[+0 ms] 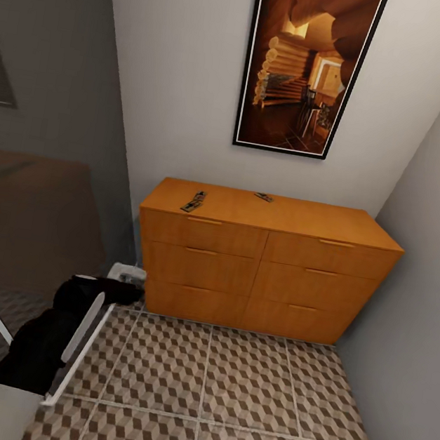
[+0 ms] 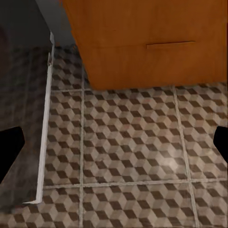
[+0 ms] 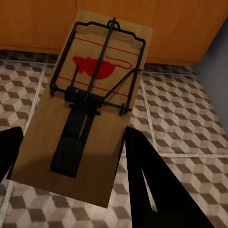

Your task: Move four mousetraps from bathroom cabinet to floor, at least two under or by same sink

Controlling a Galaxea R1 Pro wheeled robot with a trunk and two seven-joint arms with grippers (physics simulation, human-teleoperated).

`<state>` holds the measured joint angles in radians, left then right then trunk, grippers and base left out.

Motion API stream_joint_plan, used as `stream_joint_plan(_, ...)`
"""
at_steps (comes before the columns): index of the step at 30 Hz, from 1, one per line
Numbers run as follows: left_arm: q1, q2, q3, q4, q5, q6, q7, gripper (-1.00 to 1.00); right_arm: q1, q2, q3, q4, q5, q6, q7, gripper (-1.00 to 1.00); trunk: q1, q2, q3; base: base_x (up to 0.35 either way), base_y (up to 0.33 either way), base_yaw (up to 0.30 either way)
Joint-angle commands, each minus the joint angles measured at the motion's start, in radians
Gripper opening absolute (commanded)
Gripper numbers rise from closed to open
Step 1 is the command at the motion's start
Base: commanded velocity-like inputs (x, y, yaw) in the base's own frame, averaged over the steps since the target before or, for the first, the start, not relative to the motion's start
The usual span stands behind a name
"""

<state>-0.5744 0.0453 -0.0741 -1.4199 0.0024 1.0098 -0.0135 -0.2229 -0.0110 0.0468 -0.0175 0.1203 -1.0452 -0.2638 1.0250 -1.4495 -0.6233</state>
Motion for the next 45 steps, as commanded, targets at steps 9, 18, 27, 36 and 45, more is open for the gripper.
stream_joint_plan(9,-0.377,-0.032,0.000,0.229,0.000,0.007,0.002,1.00,0.000,0.000,0.004,0.001,0.004,-0.002,-0.001,-1.00,0.000,-0.001,-0.001,0.000,0.000,0.000)
stream_joint_plan(18,-0.594,-0.052,0.000,0.418,-0.007,0.005,0.021,1.00,0.000,0.001,0.004,0.001,0.004,0.035,0.003,-1.00,0.000,-0.001,-0.001,0.000,0.000,0.000)
stream_joint_plan(27,-0.606,-0.049,-0.006,0.386,-0.005,0.013,-0.071,1.00,0.000,0.002,0.004,0.001,0.004,0.047,0.004,-1.00,0.000,-0.001,-0.001,0.000,0.000,0.000)
stream_joint_plan(36,-0.607,0.006,-0.066,0.331,-0.005,0.013,-0.184,1.00,0.000,0.002,0.004,0.001,0.004,0.048,0.005,-1.00,0.000,-0.001,-0.001,0.000,0.000,0.000)
stream_joint_plan(45,-0.607,0.055,-0.131,0.288,-0.005,0.013,-0.196,1.00,0.000,0.002,0.004,0.001,0.008,0.048,0.005,-1.00,0.000,-0.001,-0.001,0.003,0.000,0.000)
